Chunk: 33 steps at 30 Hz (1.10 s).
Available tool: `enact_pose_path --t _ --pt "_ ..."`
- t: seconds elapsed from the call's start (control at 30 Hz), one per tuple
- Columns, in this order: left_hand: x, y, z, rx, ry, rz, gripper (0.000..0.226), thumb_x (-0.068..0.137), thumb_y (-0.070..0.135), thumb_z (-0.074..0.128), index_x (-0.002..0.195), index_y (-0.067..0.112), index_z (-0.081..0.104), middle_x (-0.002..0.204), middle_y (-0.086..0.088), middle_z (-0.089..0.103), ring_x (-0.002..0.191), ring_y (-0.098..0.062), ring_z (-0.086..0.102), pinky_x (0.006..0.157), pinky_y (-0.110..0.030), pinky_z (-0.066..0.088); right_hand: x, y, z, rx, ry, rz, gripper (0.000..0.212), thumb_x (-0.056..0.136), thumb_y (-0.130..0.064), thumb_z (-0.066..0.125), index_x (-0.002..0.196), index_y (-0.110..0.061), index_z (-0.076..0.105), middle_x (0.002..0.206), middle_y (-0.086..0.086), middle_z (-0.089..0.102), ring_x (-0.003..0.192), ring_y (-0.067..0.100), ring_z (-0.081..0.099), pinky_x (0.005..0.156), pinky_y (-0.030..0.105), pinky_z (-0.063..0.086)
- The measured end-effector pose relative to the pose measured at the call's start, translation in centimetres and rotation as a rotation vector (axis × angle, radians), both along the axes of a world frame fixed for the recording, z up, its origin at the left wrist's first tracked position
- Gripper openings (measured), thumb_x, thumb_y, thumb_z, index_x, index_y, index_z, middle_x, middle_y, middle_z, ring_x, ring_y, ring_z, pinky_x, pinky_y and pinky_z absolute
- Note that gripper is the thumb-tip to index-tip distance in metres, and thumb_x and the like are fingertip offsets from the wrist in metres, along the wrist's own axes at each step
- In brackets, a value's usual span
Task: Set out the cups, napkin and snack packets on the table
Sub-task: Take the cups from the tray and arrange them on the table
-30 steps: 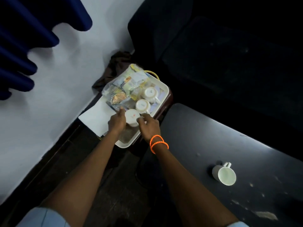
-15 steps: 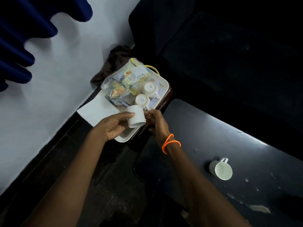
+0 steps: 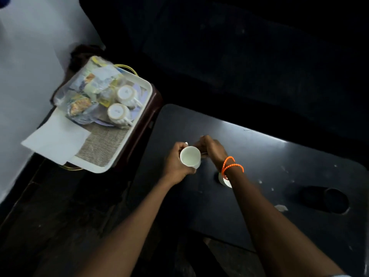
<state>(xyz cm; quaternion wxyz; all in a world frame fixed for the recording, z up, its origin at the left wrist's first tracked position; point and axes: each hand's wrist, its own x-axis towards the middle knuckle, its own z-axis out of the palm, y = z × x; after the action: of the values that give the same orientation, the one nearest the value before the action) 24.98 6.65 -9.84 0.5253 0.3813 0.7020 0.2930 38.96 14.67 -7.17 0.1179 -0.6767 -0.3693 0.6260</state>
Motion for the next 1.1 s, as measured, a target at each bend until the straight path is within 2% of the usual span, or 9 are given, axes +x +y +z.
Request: enact_pose_path --t 0.13,0.3,0.43,0.6,0.7,0.87,0.93,1.03,1.1 --pt "4.3 -1.4 -2.5 0.035 0.120 -0.040 0.082 0.049 0.009 0.098 0.118 0.021 0.056 0.128 0.003 0.063 0.115 -0.021 0.062 0.093 -0.038 0.055 2.9 -0.6 -0.9 0.038 -0.140 0.074 0.047 0.104 -0.034 0.047 0.104 0.000 0.080 0.110 0.017 0.080 0.104 0.035 0.073 0.099 0.045 0.056" --pt "7.7 -2.6 -3.5 0.101 0.239 -0.087 0.076 0.054 0.013 0.097 0.115 0.020 0.051 0.124 0.000 0.057 0.114 -0.024 0.060 0.089 -0.045 0.055 5.1 -1.3 -1.8 0.081 -0.234 0.153 0.046 0.103 -0.036 0.047 0.101 -0.007 0.083 0.111 0.013 0.080 0.101 0.030 0.070 0.095 0.039 0.052" --pt "9.2 -3.3 -3.9 0.131 0.341 -0.096 0.069 0.061 0.021 0.095 0.113 0.021 0.050 0.122 0.000 0.056 0.111 -0.025 0.061 0.080 -0.039 0.054 6.0 -1.4 -2.3 0.120 -0.281 0.201 0.048 0.103 -0.037 0.046 0.101 -0.005 0.082 0.113 0.017 0.078 0.102 0.034 0.068 0.095 0.043 0.053" --pt "9.8 -3.4 -3.9 0.155 0.390 -0.121 0.073 0.062 0.026 0.096 0.119 0.020 0.050 0.125 -0.002 0.053 0.114 -0.024 0.060 0.084 -0.041 0.055 6.4 -1.1 -2.4 0.127 -0.280 0.247 0.049 0.104 -0.037 0.045 0.102 -0.002 0.080 0.113 0.020 0.077 0.103 0.036 0.068 0.098 0.048 0.053" --pt "8.5 -3.3 -3.5 0.175 0.352 -0.186 0.086 0.052 0.029 0.099 0.122 0.021 0.051 0.128 0.001 0.049 0.116 -0.023 0.058 0.090 -0.043 0.055 6.1 -0.9 -1.9 0.185 -0.277 0.224 0.047 0.104 -0.034 0.047 0.093 -0.003 0.081 0.107 0.019 0.079 0.098 0.035 0.069 0.094 0.044 0.054" --pt "1.9 -2.2 -1.4 0.193 0.268 -0.202 0.122 0.039 0.055 0.098 0.146 0.035 0.044 0.142 0.014 0.035 0.130 -0.011 0.048 0.104 -0.029 0.048 2.8 0.4 -0.8 0.275 -0.249 0.152 0.046 0.103 -0.035 0.050 0.090 -0.002 0.079 0.098 0.021 0.078 0.099 0.039 0.069 0.092 0.046 0.054" --pt "-1.8 -0.9 -0.1 0.244 0.278 -0.130 0.117 0.041 0.056 0.098 0.145 0.033 0.051 0.138 0.012 0.038 0.125 -0.009 0.051 0.100 -0.024 0.051 0.2 1.1 -0.6 0.288 -0.230 0.175 0.048 0.102 -0.038 0.050 0.089 -0.002 0.078 0.098 0.022 0.078 0.100 0.038 0.070 0.091 0.044 0.053" --pt "-7.7 1.7 1.9 0.329 0.390 0.074 0.092 0.057 0.059 0.093 0.136 0.028 0.059 0.129 0.008 0.048 0.110 -0.006 0.057 0.084 -0.013 0.053 -4.7 2.2 0.0 0.341 -0.165 0.258 0.049 0.104 -0.039 0.049 0.077 -0.007 0.074 0.083 0.016 0.074 0.090 0.032 0.068 0.074 0.034 0.043" --pt "-11.4 3.5 3.0 0.311 0.481 0.254 0.073 0.073 0.054 0.087 0.132 0.021 0.060 0.130 -0.001 0.052 0.111 -0.016 0.059 0.085 -0.023 0.055 -8.3 2.7 0.7 0.378 -0.119 0.302 0.049 0.103 -0.040 0.049 0.066 -0.013 0.064 0.072 0.008 0.065 0.080 0.027 0.061 0.067 0.032 0.031"
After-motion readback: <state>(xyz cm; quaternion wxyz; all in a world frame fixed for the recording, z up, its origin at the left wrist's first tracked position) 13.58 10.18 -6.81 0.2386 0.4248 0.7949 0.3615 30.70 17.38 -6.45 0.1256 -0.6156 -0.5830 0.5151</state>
